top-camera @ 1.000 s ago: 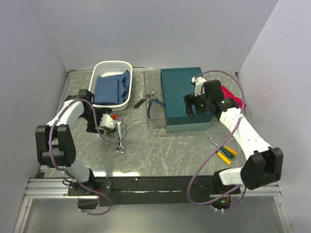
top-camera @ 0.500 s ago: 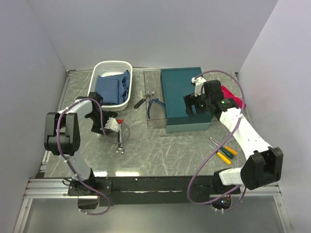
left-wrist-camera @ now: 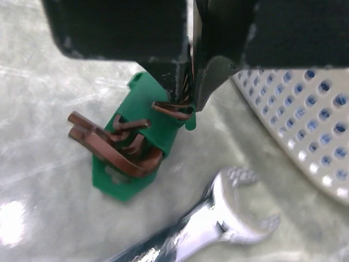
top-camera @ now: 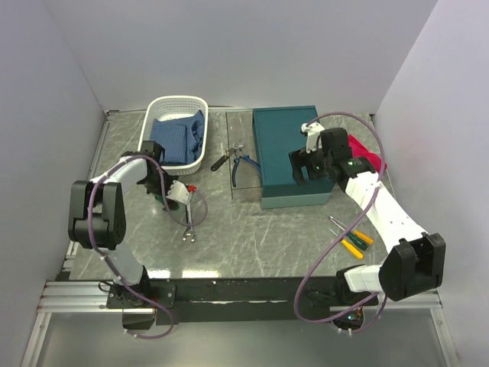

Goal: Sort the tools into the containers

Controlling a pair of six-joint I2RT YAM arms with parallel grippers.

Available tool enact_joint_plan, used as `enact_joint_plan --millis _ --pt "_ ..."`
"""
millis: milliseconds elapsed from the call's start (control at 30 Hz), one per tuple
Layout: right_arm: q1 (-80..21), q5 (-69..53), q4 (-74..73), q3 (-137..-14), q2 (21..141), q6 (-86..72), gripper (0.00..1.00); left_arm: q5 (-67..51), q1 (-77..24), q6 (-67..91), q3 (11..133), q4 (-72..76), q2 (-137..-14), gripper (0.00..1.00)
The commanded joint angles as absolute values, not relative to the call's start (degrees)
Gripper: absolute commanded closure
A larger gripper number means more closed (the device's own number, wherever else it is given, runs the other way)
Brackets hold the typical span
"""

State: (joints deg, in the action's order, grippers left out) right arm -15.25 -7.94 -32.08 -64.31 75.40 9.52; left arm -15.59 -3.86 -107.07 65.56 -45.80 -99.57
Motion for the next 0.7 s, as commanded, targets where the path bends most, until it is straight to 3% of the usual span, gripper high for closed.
enact_joint_plan --millis 0,200,433,667 --pt "-15.6 -7.4 -32.6 -63.5 73.0 11.0 0.04 -20.5 -5.0 -103.9 59.6 -50.4 -97.0 0.99" --pt "-15.6 -7.8 -32.1 -64.5 74.2 11.4 0.04 -28.6 -7.6 -95.6 59.2 -58.6 -82.8 0.99" --pt "-15.6 -8.0 -32.3 -66.1 75.4 11.8 0.04 -34.8 -12.6 -78.3 66.3 -55.7 -74.5 0.99" --pt "-15.6 -7.6 -32.4 -64.1 73.0 11.7 0.04 -40.6 -15.4 -52.8 84.1 -53.1 -83.5 0.99"
